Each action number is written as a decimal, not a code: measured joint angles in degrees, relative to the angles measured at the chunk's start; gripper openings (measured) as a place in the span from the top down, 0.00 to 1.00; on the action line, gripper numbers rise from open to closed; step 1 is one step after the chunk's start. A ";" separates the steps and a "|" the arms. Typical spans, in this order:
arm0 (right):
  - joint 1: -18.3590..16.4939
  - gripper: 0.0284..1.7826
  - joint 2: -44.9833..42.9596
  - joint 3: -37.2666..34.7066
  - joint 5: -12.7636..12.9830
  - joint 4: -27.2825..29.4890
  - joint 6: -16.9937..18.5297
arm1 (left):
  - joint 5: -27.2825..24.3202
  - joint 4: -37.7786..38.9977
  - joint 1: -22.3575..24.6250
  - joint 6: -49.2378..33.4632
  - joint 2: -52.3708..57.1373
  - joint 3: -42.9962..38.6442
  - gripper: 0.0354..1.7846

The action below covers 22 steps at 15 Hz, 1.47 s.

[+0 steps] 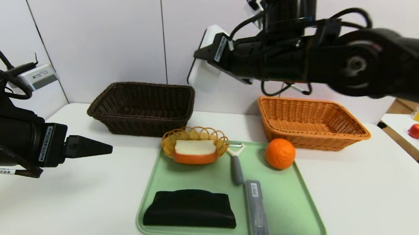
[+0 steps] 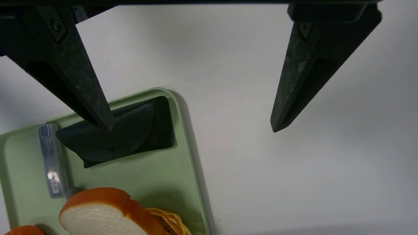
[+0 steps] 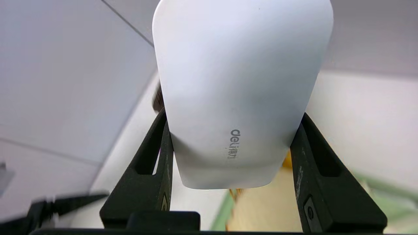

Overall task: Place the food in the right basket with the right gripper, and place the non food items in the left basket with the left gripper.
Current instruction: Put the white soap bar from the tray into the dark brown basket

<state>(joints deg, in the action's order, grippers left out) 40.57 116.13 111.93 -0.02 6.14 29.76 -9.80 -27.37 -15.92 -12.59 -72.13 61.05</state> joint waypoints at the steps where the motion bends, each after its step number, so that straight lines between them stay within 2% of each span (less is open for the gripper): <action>1: 0.20 0.45 3.02 0.00 0.60 -8.12 -0.21 | 0.07 0.15 -0.04 0.00 0.05 0.05 0.06; 4: 1.29 0.45 11.46 0.22 1.12 -28.49 -1.51 | 0.18 1.38 -0.20 0.02 0.28 -0.30 0.06; 5: 1.62 0.45 13.75 0.27 0.79 -32.74 -1.68 | 0.22 1.40 -0.39 -0.02 0.35 -0.44 0.06; 7: 1.84 0.45 17.80 0.72 -0.55 -37.17 -1.87 | 0.57 1.35 -1.66 -1.27 0.57 -0.57 0.06; 12: 1.33 0.45 24.39 1.18 -1.18 -40.79 -2.19 | 1.60 1.46 -3.50 -2.40 1.66 -1.77 0.06; 22: 0.28 0.46 27.31 1.95 -1.27 -40.84 -2.41 | 1.60 1.51 -5.85 -2.32 2.47 -1.93 0.06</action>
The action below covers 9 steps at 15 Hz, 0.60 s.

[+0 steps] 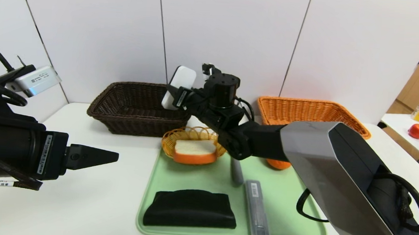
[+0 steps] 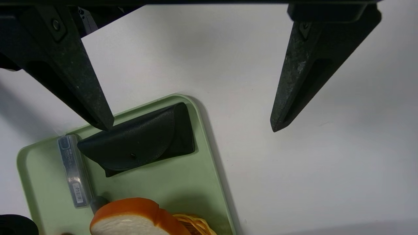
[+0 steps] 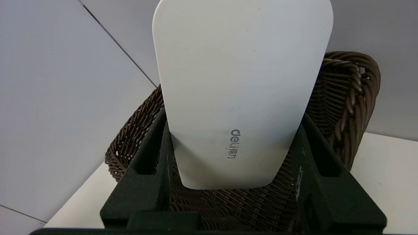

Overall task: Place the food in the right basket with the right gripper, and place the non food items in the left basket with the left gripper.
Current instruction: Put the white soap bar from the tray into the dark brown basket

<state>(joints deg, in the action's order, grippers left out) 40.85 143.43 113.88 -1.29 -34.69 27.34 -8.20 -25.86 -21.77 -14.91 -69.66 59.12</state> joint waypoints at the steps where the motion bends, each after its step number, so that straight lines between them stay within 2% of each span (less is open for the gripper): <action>1: 0.05 0.46 0.04 0.00 -0.09 0.00 0.02 | 0.00 -0.02 0.00 -0.02 0.10 -0.04 0.06; 4: 0.00 0.46 0.20 0.04 -0.41 0.07 0.05 | 0.00 0.00 -0.07 0.04 0.26 0.07 0.06; 9: -0.23 0.26 0.43 0.04 -0.90 -0.02 0.07 | 0.00 0.00 -0.13 0.09 0.41 0.27 0.06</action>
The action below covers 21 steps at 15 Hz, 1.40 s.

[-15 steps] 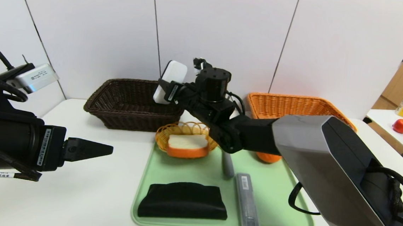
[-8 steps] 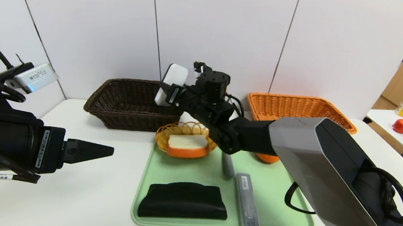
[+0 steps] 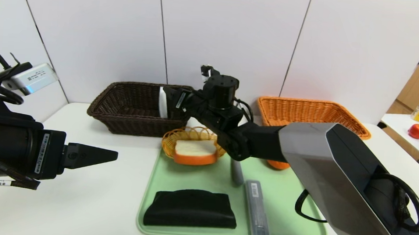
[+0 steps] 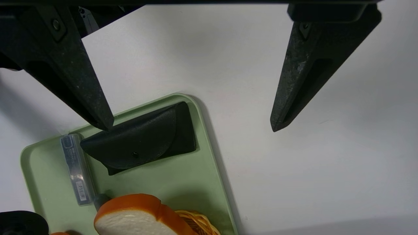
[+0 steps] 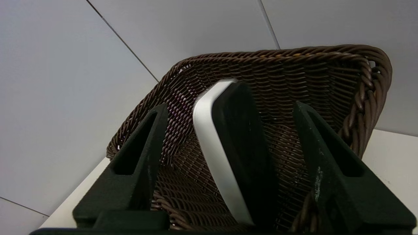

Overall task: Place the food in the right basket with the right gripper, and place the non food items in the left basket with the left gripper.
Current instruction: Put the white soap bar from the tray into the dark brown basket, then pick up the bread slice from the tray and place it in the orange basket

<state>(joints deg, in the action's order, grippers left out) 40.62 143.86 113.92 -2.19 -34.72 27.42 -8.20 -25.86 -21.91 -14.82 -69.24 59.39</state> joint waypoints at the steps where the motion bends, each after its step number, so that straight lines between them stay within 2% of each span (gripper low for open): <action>1: -0.07 0.23 0.00 0.00 -0.12 0.05 0.11 | 0.00 0.00 0.00 0.00 0.06 0.00 0.06; 4: -0.13 0.18 -0.34 -0.02 0.02 0.13 0.09 | 0.00 0.11 0.02 0.00 0.15 0.13 0.06; 7: -0.35 0.13 -4.14 -0.06 0.30 2.22 -0.13 | 0.05 3.90 0.02 -0.33 0.01 0.33 0.06; 10: -0.74 0.10 -12.32 -0.22 1.26 12.87 0.20 | 0.09 4.36 0.00 -2.32 -0.62 1.29 0.06; 12: -0.72 0.09 -19.10 -0.24 0.63 24.25 4.33 | 0.02 4.30 0.00 -5.01 -1.16 1.99 0.06; 14: -0.57 0.08 -25.45 -0.39 -1.22 36.23 14.34 | -0.04 4.30 -0.02 -7.17 -1.67 2.23 0.06; 17: -1.21 0.07 -31.21 -1.40 -2.71 50.53 34.01 | -0.09 4.23 -0.30 -7.44 -2.04 1.74 0.06; 19: -2.06 0.06 -33.52 -3.69 -4.89 54.33 46.75 | -0.09 4.25 -0.39 -7.44 -2.11 1.61 0.06; 21: -2.58 0.06 -35.65 -8.87 -7.75 54.67 57.06 | -0.11 4.25 -0.44 -7.39 -2.12 1.63 0.06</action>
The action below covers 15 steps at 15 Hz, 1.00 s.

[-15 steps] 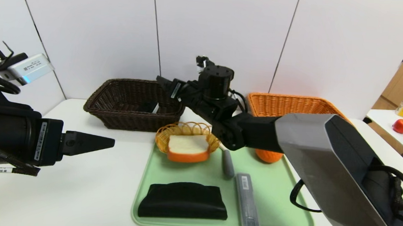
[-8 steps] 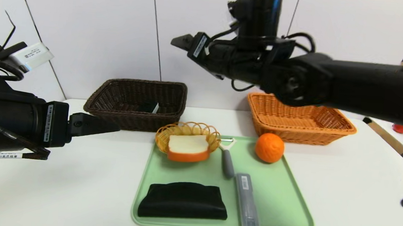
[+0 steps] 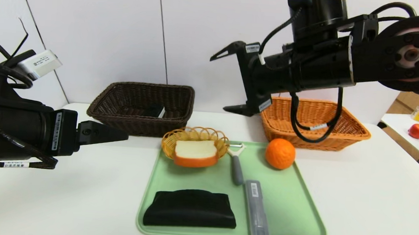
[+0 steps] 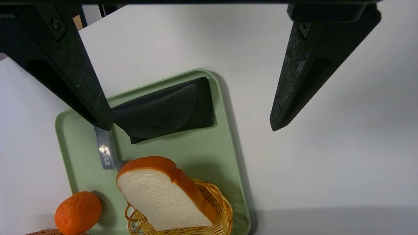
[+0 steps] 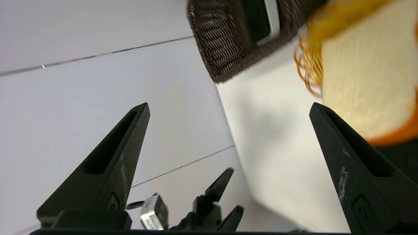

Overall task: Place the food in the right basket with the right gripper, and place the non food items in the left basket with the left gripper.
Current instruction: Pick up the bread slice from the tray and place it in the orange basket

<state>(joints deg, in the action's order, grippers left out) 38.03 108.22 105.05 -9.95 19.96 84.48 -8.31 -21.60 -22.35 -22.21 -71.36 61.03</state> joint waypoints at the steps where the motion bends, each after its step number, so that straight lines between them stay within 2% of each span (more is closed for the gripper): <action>1: -0.13 0.05 -1.11 -3.50 -1.35 -0.11 4.30 | -0.02 0.00 0.02 -0.02 0.01 0.02 0.06; 3: -0.02 0.05 -2.71 -9.52 -2.97 -0.69 9.31 | -0.12 0.02 0.02 0.02 0.04 -0.02 0.06; 4: 0.17 0.05 -3.32 -12.90 -3.17 -2.10 10.36 | -0.17 0.02 0.02 0.05 0.06 -0.06 0.06; 7: 1.18 0.05 -5.33 -22.31 -3.41 -8.87 11.25 | -0.26 0.00 0.05 0.11 0.06 -0.15 0.06; 10: 2.58 0.05 -6.95 -29.72 -3.52 -16.37 13.62 | -0.28 0.00 0.09 0.22 0.06 -0.72 0.06; 15: 6.34 0.05 -6.62 -41.29 -3.47 -33.54 14.52 | -0.33 0.09 0.11 0.22 -0.10 -0.91 0.06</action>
<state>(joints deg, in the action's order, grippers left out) 44.37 101.60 63.76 -13.42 -13.58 99.00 -8.64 -21.52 -22.24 -21.99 -71.46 60.11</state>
